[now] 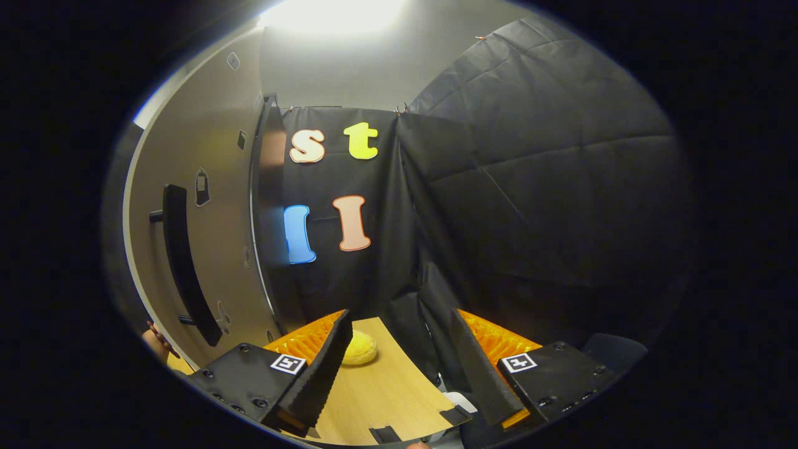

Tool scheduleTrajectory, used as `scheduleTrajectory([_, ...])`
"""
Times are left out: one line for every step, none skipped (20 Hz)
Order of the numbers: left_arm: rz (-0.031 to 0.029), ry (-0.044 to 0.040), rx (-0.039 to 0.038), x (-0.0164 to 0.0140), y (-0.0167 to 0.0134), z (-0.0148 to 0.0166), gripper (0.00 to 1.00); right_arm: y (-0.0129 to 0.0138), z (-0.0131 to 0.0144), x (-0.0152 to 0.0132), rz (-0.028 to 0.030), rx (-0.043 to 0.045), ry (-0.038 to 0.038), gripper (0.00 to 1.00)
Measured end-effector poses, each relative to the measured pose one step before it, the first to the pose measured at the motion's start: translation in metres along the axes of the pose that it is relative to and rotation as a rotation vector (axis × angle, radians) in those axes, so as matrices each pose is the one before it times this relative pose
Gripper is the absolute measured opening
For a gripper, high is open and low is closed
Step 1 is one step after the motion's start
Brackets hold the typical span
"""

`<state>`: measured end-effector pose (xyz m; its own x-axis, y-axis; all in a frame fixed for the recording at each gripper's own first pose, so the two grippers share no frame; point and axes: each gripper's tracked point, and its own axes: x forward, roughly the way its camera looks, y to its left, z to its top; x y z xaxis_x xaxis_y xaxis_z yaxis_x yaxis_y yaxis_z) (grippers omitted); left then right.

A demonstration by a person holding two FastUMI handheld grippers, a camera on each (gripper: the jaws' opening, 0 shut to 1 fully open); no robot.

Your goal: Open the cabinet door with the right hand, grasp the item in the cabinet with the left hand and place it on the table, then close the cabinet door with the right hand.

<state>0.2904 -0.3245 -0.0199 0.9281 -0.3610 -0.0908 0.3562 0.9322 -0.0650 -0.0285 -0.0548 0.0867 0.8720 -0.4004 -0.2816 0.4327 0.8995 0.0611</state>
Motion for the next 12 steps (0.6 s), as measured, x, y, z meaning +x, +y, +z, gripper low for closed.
scheduleTrajectory([-0.00032, 0.01052, 0.00227, 0.00627, -0.00039, -0.00416, 0.87, -0.00161, -0.00679, 0.00611, -0.00607, 0.00677, 0.01300, 0.98])
scheduleTrajectory([-0.00145, 0.01519, 0.00197, 0.00311, -0.00080, -0.00385, 0.87, -0.00068, -0.00291, 0.00308, -0.00308, 0.00723, 0.01225, 0.98])
scheduleTrajectory([-0.00285, 0.00954, -0.00007, 0.00405, -0.00126, -0.00325, 0.87, 0.00125, -0.00411, 0.00370, 0.00003, 0.00882, 0.01082, 0.98])
scheduleTrajectory([-0.00052, -0.00092, -0.00075, 0.00247, 0.00020, -0.00018, 0.88, -0.00082, -0.00245, 0.00245, 0.00152, 0.00686, 0.00648, 0.98])
scheduleTrajectory([0.01451, -0.01017, 0.00369, 0.00101, 0.00461, 0.00135, 0.76, -0.00063, -0.00382, 0.00048, 0.00337, 0.00478, 0.00557, 0.98])
scheduleTrajectory([-0.00689, -0.00671, -0.00826, 0.00890, -0.00072, -0.00162, 0.63, 0.00009, -0.00106, 0.00226, 0.00173, 0.00199, 0.00337, 0.98])
scheduleTrajectory([-0.00117, 0.00326, -0.00165, -0.00275, -0.00046, 0.00073, 0.50, -0.00043, -0.00169, -0.00019, 0.00213, -0.00023, 0.00187, 0.98])
scheduleTrajectory([-0.00178, 0.00098, 0.00222, -0.00713, 0.00029, 0.00213, 0.48, -0.00018, 0.00039, 0.00112, 0.00336, -0.00043, 0.00134, 0.98])
scheduleTrajectory([-0.00318, 0.00280, 0.00102, 0.00011, 0.00095, -0.00012, 0.46, 0.00103, 0.00037, 0.00067, 0.00479, -0.00090, 0.00079, 0.98])
scheduleTrajectory([-0.00490, 0.00310, -0.00318, -0.00305, -0.00015, 0.00017, 0.44, -0.00013, 0.00082, 0.00115, 0.00609, -0.00042, -0.00145, 0.98])
scheduleTrajectory([0.00171, -0.00549, -0.00932, -0.00534, 0.00149, 0.00187, 0.43, -0.00015, -0.00086, -0.00077, 0.00660, -0.00081, -0.00305, 0.98])
scheduleTrajectory([0.00302, -0.01508, -0.01014, -0.00527, 0.00237, 0.00455, 0.48, -0.00031, 0.00202, 0.00128, 0.00644, -0.00053, -0.00395, 0.98])
